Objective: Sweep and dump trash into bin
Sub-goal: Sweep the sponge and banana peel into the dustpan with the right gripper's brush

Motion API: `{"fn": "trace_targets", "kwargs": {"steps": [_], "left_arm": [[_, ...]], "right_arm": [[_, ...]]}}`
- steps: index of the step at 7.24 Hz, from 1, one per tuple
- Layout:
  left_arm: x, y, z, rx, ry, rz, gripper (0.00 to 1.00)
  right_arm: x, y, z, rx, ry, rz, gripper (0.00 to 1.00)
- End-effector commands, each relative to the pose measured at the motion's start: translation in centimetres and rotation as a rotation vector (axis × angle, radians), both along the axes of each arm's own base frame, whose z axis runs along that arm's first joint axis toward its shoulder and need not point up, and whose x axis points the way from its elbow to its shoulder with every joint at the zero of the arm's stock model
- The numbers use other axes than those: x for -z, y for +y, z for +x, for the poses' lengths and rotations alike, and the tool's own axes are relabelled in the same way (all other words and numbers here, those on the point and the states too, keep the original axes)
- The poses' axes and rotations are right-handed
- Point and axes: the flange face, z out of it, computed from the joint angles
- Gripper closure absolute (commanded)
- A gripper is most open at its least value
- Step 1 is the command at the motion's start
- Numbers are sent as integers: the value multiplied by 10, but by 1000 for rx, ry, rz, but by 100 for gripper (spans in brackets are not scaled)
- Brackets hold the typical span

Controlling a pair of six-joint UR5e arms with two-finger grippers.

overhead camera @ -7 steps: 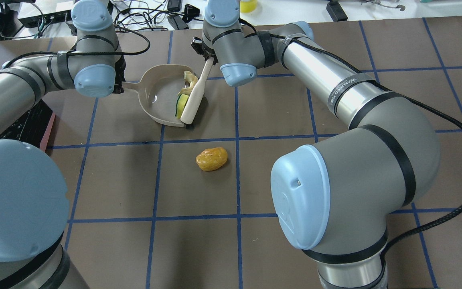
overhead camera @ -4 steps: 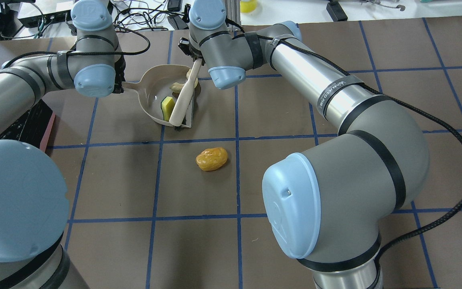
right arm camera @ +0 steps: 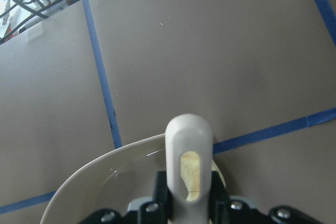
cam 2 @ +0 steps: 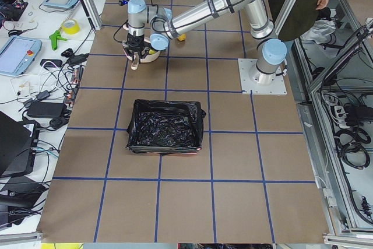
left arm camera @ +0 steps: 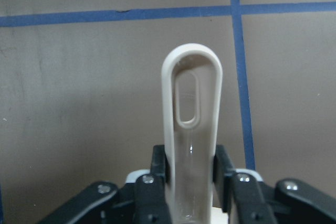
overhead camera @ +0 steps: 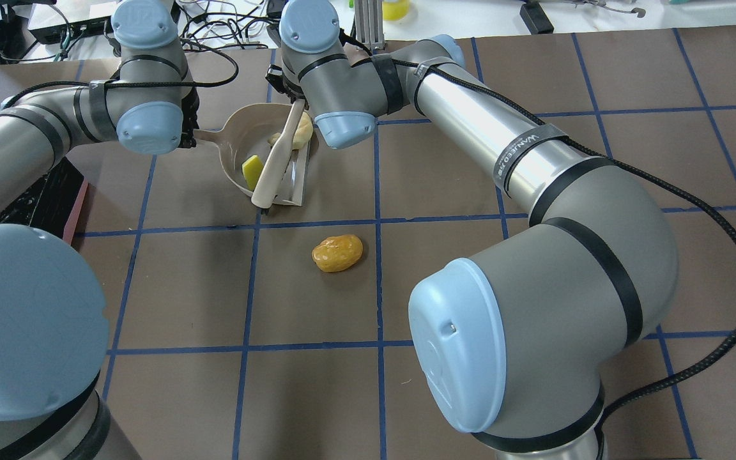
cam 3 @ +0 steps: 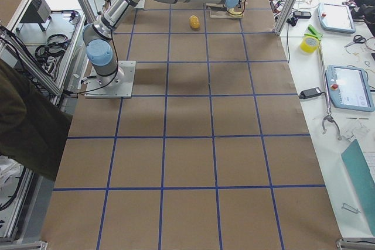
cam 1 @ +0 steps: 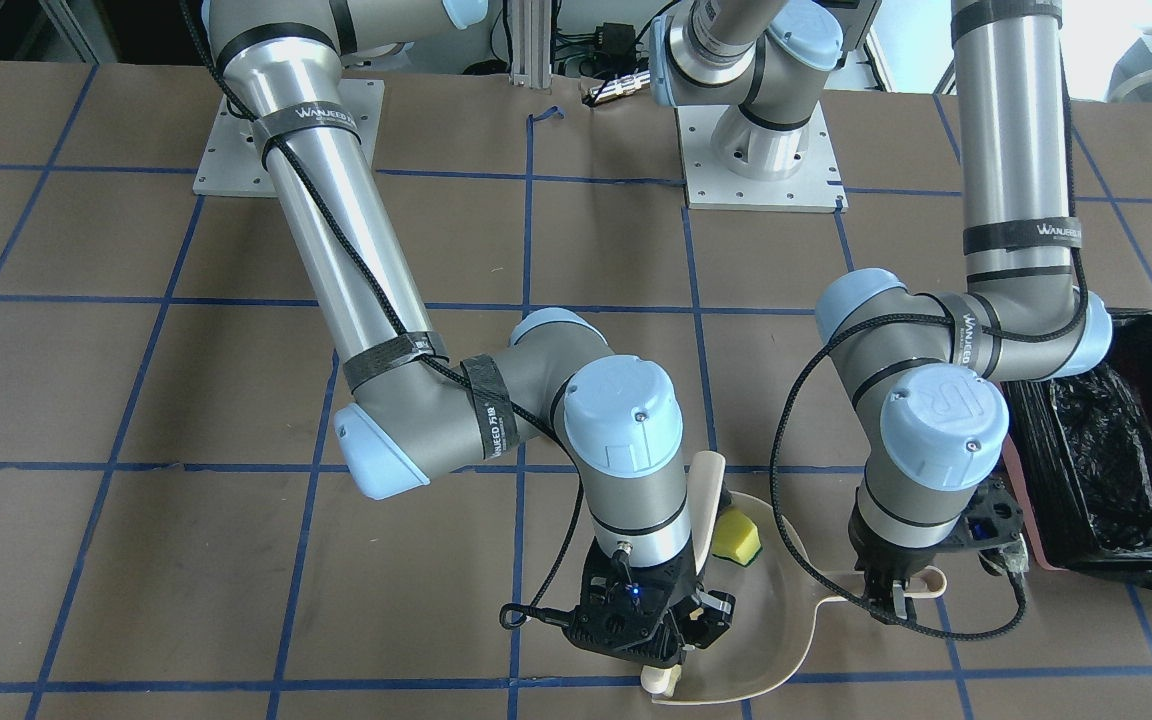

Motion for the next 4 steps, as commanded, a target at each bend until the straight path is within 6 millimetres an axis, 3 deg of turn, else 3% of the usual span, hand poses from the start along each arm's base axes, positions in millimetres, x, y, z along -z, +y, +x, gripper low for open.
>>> {"fn": "trace_targets", "kwargs": {"steps": [1, 3, 4], "left_arm": [[1, 3, 0, -1, 0, 6, 100], [5, 4, -1, 1, 1, 12, 100], [-2, 5, -1, 5, 0, 4, 100]], "right_arm": [[-29, -3, -32, -54, 65, 48, 85], [-64, -6, -98, 12, 113, 196, 84], [-84, 5, -127, 38, 142, 264, 84]]}}
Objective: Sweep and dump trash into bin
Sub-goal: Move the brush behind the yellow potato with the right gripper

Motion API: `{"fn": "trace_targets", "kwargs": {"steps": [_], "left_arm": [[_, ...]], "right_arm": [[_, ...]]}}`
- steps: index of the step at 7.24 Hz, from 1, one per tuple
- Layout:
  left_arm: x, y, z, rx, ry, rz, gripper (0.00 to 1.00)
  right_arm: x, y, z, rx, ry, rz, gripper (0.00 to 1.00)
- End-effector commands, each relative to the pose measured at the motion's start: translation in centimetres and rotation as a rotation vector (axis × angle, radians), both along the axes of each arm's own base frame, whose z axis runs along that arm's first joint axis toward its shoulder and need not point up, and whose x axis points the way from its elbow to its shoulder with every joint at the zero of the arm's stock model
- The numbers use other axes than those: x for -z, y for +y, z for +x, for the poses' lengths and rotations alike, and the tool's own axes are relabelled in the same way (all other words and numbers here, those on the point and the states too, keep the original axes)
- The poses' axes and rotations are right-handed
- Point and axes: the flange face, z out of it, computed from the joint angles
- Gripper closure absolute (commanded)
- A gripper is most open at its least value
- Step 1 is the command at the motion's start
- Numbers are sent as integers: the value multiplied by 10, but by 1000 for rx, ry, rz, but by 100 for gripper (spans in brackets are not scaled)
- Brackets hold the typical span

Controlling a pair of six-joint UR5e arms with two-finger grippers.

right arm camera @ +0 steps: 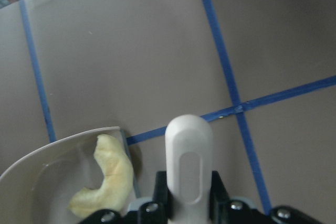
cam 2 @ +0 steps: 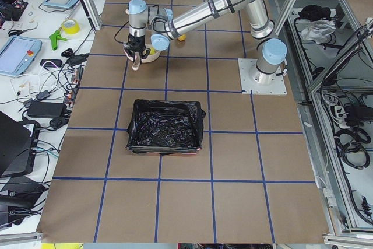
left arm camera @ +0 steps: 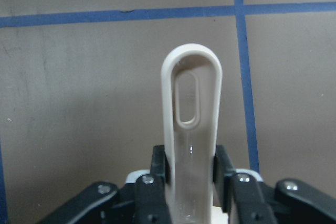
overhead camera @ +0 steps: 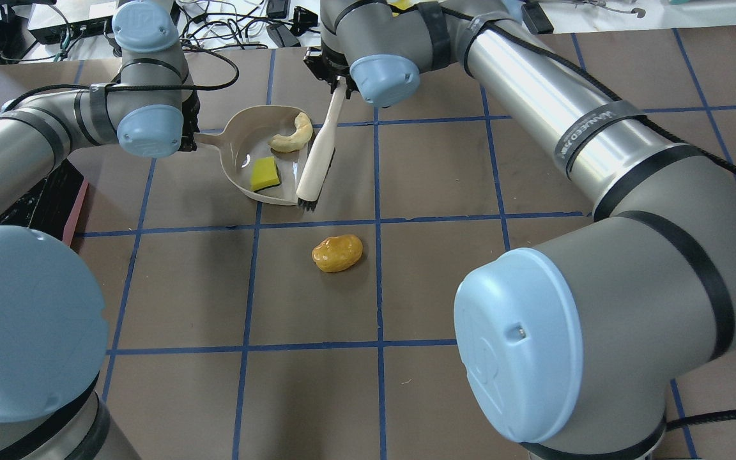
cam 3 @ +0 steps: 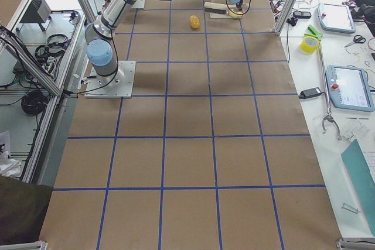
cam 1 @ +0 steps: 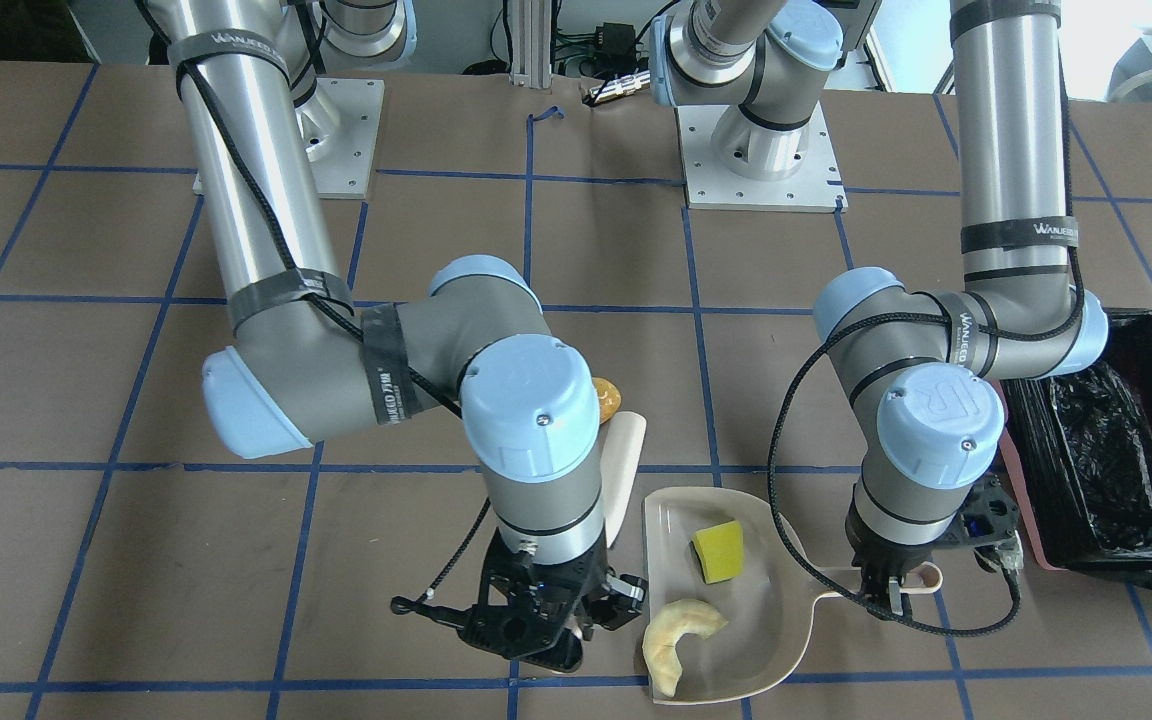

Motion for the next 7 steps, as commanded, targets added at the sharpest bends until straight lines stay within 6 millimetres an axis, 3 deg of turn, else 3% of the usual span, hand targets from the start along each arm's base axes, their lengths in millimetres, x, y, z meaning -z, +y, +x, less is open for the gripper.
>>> {"fn": "trace_targets", "kwargs": {"steps": [1, 3, 5, 6, 7], "left_arm": [[-16, 6, -1, 35, -7, -4, 100], [-27, 27, 0, 71, -19, 6, 100], [-9, 68, -1, 68, -4, 62, 100], [-10, 87, -4, 68, -3, 73, 100], [-16, 104, -4, 60, -5, 72, 100]], "right_arm": [[-31, 17, -70, 49, 98, 92, 84], [-10, 56, -117, 100, 116, 157, 84], [-3, 126, -132, 149, 96, 97, 85], [12, 163, -139, 183, 84, 78, 85], [32, 183, -145, 201, 96, 44, 85]]}}
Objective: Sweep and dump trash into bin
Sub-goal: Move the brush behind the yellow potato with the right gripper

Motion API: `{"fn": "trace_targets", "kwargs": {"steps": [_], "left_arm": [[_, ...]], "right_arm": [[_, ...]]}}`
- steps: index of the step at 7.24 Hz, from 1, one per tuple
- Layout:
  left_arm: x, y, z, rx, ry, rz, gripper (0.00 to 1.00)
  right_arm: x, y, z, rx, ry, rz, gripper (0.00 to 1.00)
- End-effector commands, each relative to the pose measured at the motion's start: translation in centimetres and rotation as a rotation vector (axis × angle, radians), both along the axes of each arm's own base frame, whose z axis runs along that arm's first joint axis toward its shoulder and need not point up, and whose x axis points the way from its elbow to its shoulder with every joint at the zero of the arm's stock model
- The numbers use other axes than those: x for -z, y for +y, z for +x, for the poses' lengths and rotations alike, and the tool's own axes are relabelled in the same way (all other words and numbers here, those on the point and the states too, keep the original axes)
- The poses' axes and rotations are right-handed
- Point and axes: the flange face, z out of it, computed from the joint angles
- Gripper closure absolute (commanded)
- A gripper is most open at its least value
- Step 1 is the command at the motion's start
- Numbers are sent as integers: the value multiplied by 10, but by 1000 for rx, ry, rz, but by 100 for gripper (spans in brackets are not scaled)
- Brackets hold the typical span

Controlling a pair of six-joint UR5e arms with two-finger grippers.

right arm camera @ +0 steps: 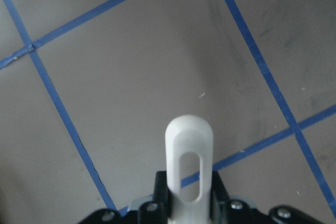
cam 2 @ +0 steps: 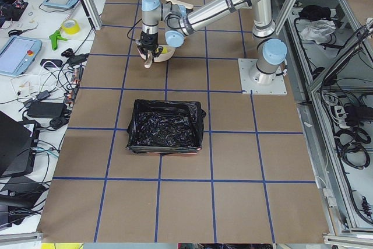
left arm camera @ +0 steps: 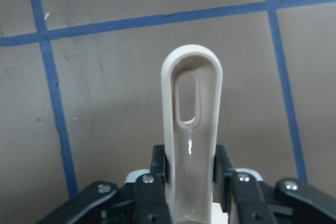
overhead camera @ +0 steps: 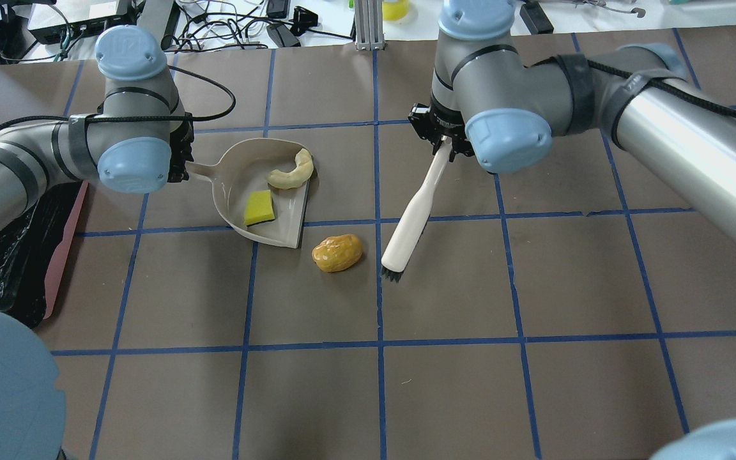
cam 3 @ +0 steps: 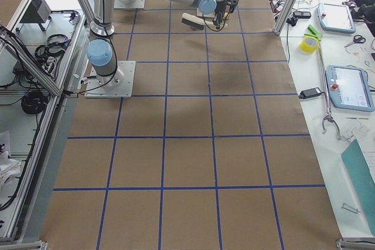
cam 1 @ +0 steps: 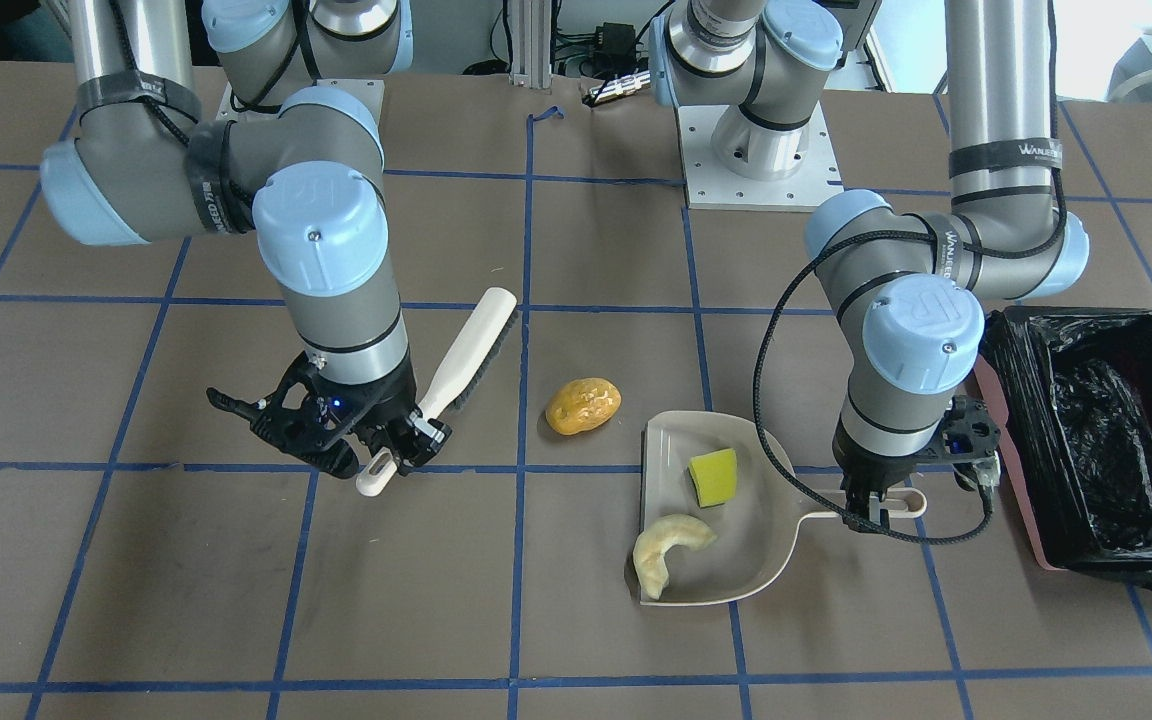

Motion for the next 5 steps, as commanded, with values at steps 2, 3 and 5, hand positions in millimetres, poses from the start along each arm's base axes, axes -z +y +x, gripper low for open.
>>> {"fn": "trace_targets", "kwargs": {"steps": [2, 3, 5], "left_arm": [[-18, 57, -4, -15, -20, 0, 100], [-20, 67, -5, -28, -67, -24, 100], [-11, 80, -7, -41, -70, -50, 100]], "right_arm": [[36, 39, -8, 75, 24, -79, 85], [40, 43, 1, 80, 19, -70, 85], [56, 41, 20, 46, 23, -73, 85]]}}
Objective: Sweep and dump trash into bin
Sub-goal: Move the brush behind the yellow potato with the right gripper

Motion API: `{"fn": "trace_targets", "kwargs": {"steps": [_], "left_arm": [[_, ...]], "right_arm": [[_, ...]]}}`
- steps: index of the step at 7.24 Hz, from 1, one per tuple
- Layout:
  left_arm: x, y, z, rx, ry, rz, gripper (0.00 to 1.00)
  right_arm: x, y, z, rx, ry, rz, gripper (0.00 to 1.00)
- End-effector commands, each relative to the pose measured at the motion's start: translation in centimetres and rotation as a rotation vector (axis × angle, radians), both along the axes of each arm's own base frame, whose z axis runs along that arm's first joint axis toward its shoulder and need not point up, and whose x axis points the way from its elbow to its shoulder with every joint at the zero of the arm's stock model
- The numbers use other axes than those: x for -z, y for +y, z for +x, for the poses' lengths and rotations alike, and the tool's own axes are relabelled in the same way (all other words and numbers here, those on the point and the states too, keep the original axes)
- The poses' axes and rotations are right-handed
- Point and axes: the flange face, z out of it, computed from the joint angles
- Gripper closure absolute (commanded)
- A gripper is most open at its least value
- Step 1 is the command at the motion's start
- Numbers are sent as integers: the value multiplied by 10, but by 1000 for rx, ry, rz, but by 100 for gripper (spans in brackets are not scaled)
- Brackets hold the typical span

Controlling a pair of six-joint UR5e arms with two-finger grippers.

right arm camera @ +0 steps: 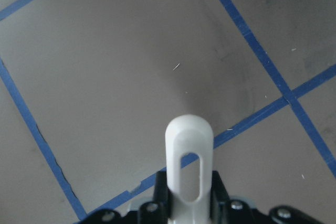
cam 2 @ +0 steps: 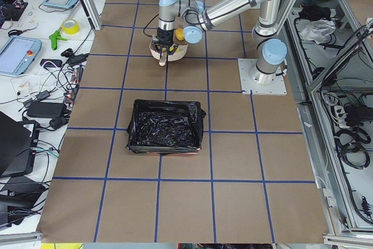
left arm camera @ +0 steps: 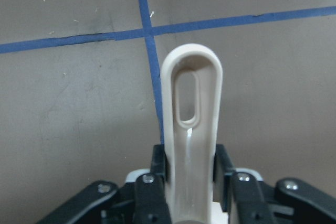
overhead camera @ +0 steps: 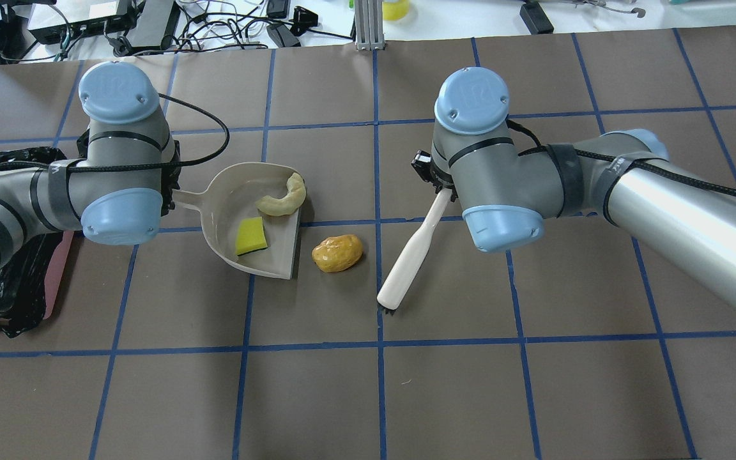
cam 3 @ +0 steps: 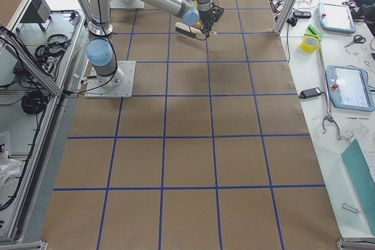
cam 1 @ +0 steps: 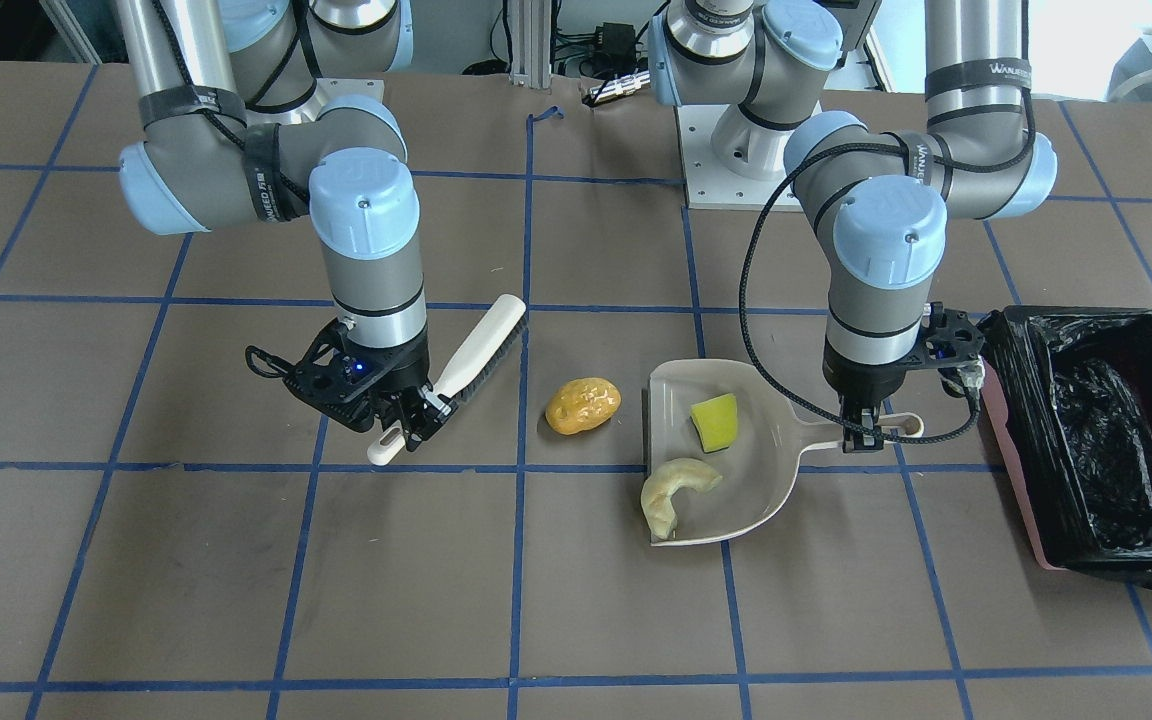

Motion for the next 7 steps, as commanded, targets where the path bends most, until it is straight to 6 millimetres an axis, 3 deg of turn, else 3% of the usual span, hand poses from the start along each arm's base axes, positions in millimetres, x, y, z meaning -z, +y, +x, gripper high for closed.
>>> {"fn": "trace_targets", "kwargs": {"steps": [1, 3, 7], "left_arm": [[16, 18, -3, -6, -1, -1, 100], [29, 23, -5, -28, 11, 20, 100], [38, 22, -5, -50, 5, 31, 100]], "right_arm": [[4, -1, 14, -10, -6, -16, 87], [15, -2, 23, -34, -1, -1, 87], [21, -27, 54, -66, -15, -34, 87]]}}
